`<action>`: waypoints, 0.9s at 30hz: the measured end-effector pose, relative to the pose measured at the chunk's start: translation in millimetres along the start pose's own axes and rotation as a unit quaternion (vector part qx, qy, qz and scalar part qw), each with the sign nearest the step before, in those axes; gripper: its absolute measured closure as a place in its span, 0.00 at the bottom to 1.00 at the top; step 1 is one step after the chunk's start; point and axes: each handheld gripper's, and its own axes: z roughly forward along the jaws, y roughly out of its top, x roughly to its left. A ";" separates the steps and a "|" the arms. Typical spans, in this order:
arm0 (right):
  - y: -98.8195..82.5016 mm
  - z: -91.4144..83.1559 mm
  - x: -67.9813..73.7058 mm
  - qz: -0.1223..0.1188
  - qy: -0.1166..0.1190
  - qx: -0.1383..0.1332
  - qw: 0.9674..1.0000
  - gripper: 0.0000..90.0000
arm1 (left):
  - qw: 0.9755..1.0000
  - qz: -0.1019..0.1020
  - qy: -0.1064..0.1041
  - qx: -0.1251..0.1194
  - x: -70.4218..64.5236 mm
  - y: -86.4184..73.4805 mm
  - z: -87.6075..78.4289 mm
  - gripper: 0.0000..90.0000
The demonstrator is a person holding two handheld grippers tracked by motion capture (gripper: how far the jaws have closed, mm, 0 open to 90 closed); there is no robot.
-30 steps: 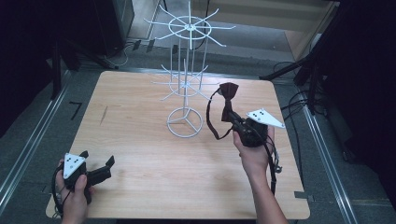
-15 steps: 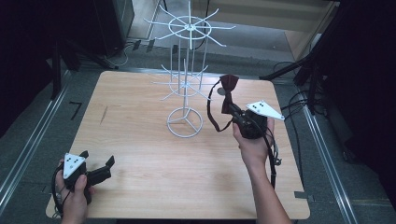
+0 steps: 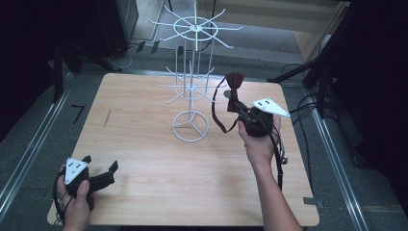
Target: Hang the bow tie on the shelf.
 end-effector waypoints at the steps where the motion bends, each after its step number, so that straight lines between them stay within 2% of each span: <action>1: 0.0 2.7 -1.4 0.007 0.001 0.003 1.000 0.96 | 1.000 0.001 0.000 0.000 0.0 0.0 0.0 0.04; 6: -0.2 8.9 -3.5 0.015 0.002 0.009 1.000 0.96 | 1.000 0.000 0.000 0.000 0.0 0.0 -0.1 0.04; 15: -3.7 25.5 -12.2 0.053 0.009 0.030 0.998 0.96 | 1.000 -0.001 -0.002 0.000 0.3 0.1 -0.1 0.04; 27: -7.0 38.5 -11.8 0.061 0.014 0.042 0.997 0.96 | 1.000 0.001 -0.001 0.000 0.0 0.0 -0.2 0.04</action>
